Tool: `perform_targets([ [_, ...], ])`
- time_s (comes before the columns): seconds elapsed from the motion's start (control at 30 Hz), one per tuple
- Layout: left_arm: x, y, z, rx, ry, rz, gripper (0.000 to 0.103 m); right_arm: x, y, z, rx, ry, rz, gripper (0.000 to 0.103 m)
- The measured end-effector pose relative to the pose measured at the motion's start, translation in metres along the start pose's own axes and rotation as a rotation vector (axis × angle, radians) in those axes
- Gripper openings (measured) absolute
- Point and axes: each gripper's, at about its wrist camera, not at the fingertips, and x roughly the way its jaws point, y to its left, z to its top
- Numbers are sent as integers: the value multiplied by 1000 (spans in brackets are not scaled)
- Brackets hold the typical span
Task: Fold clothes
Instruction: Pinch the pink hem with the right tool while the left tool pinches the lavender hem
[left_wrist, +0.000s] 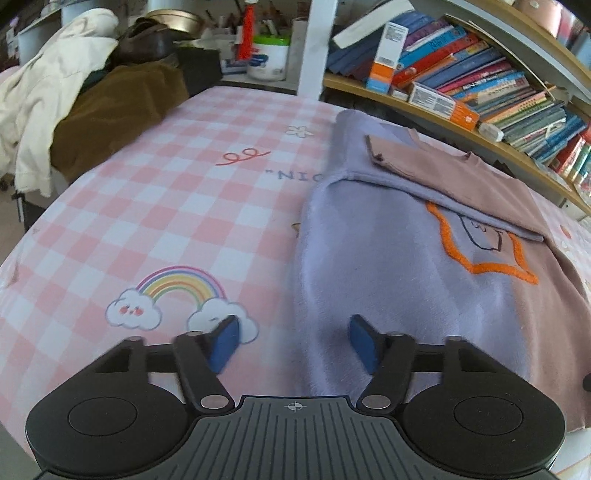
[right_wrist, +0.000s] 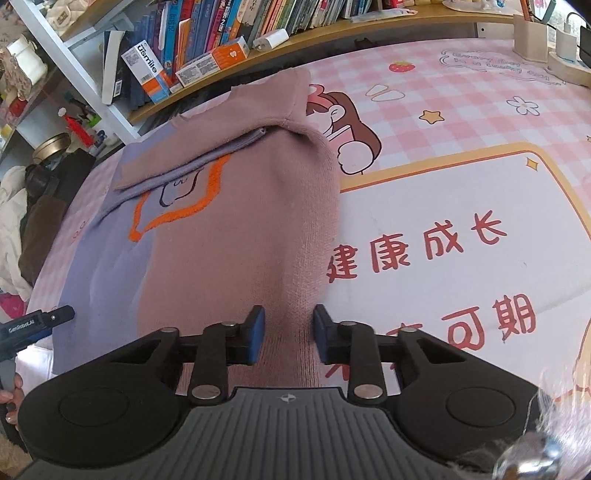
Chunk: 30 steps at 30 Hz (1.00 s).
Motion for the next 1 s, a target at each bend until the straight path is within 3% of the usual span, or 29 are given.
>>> perform_targets([
  [0.03,1,-2,1,5,2,-8,41,1,1,0,-2,5,1,12],
  [0.1,3,-6,5,12,10,-25,25,4,3,1,-7,14,13,11],
  [0.2,4,-11,9,3,29,-57,13,3,6,5,0,11,50,10],
  [0.33,-8,-20,15,-1,-16,-146,11,-8,16,11,12,-27,137,10],
  [0.43,-7,-26,17,27,-8,-147,12,-8,19,16,19,-26,146,10],
  [0.53,-2,-19,16,12,20,-135,17,-1,14,15,35,12,103,14],
  [0.63,0,-9,14,-21,42,-147,32,2,2,11,67,29,74,16],
  [0.7,1,-5,12,-44,61,-167,48,3,-2,9,79,37,68,18],
  [0.8,2,-4,6,-68,83,-186,61,5,-5,7,95,45,79,21],
  [0.87,1,-6,3,-73,82,-197,67,6,-4,7,97,49,89,21],
  [1.0,1,-10,3,-80,71,-214,66,8,-2,7,88,56,107,21],
])
